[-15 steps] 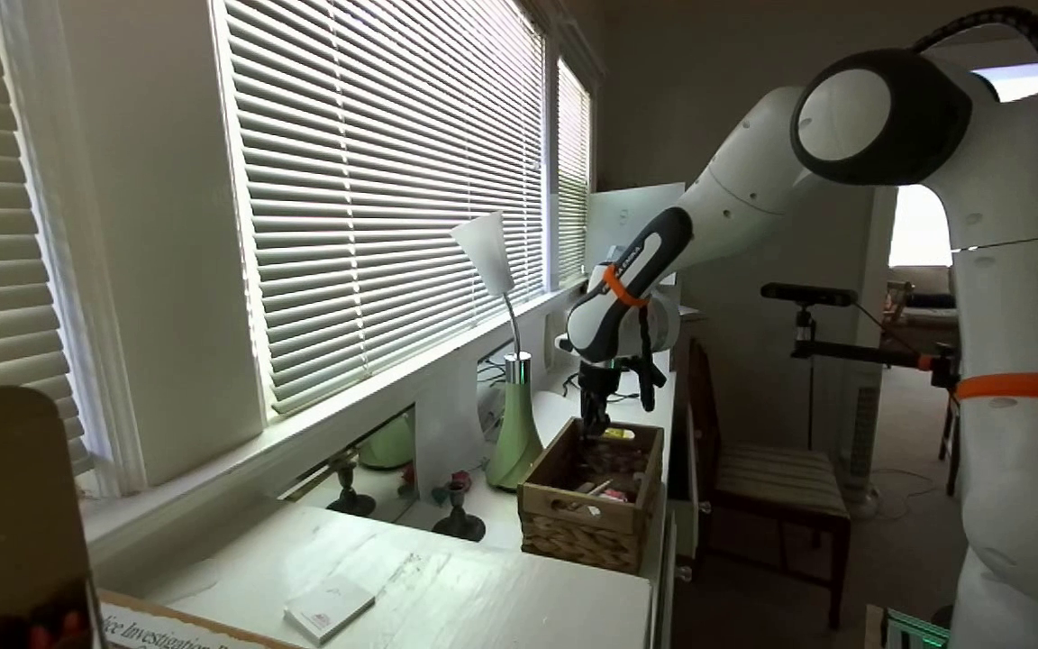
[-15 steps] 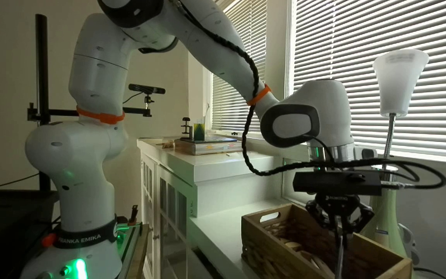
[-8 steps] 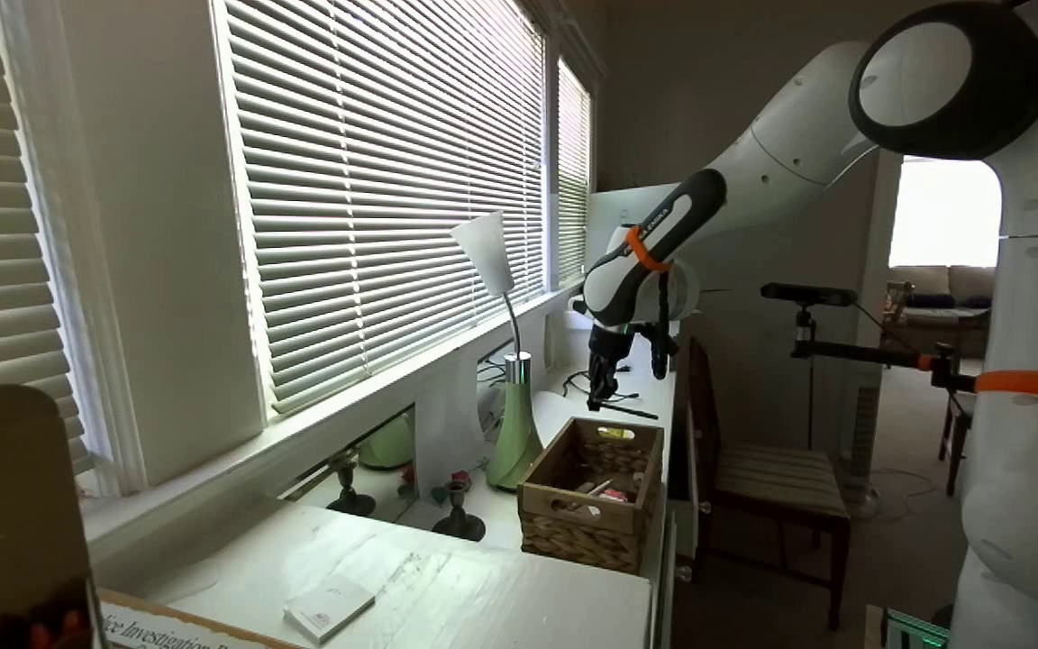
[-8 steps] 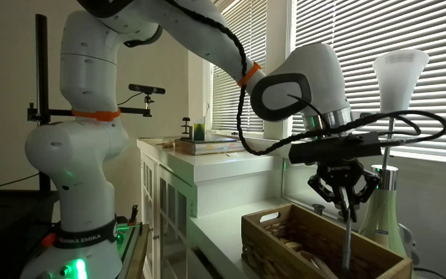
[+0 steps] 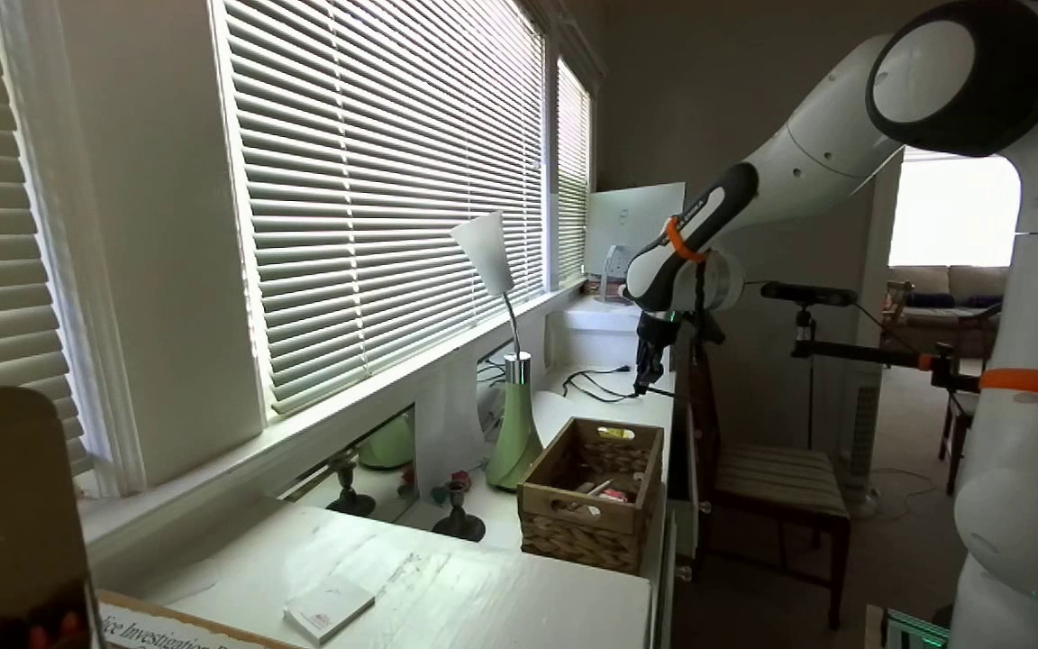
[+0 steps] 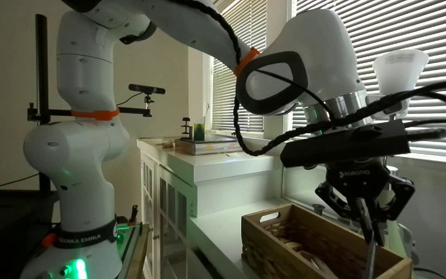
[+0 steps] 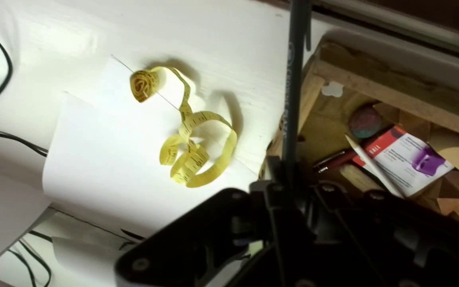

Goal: Remove the pen from the box

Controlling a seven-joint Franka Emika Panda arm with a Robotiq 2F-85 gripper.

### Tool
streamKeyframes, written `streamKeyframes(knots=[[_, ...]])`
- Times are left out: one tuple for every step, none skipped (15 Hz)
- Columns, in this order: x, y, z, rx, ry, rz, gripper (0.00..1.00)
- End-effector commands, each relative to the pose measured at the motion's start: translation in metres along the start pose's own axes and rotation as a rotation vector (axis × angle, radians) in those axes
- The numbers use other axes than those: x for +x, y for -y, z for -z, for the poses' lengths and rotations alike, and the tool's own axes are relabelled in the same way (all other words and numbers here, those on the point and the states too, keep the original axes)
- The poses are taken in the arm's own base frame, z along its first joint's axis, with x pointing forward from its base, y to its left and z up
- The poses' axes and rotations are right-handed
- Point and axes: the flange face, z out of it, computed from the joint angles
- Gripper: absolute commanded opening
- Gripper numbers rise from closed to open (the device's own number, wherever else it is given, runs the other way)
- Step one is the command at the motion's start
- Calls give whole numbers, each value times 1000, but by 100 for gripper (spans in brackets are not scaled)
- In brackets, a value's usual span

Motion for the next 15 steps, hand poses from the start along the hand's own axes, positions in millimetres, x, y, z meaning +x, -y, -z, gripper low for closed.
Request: streamKeyframes(knots=[[-15,-17,3,-74,5,0,3],[-16,-22,6,-94,7,-3,3],[-16,-27,8,-119,14,-6,3],[-16,-31,10,-142,12,1,3],[-14,-34,13,-174,1,11,3],[-12,-38,14,-203,-4,10,3],[-9,-40,14,-231,-18,18,3],[-6,-42,13,-259,-27,18,3],[-3,-42,13,-269,-43,9,3],[-9,-39,19,-242,-34,3,3],[-8,-38,17,-245,-35,5,10],[-8,-38,17,-245,-34,5,10],[-8,-39,17,-245,-34,4,10],[-8,-39,17,-246,-34,4,10],[-8,-39,17,-246,-34,4,10]])
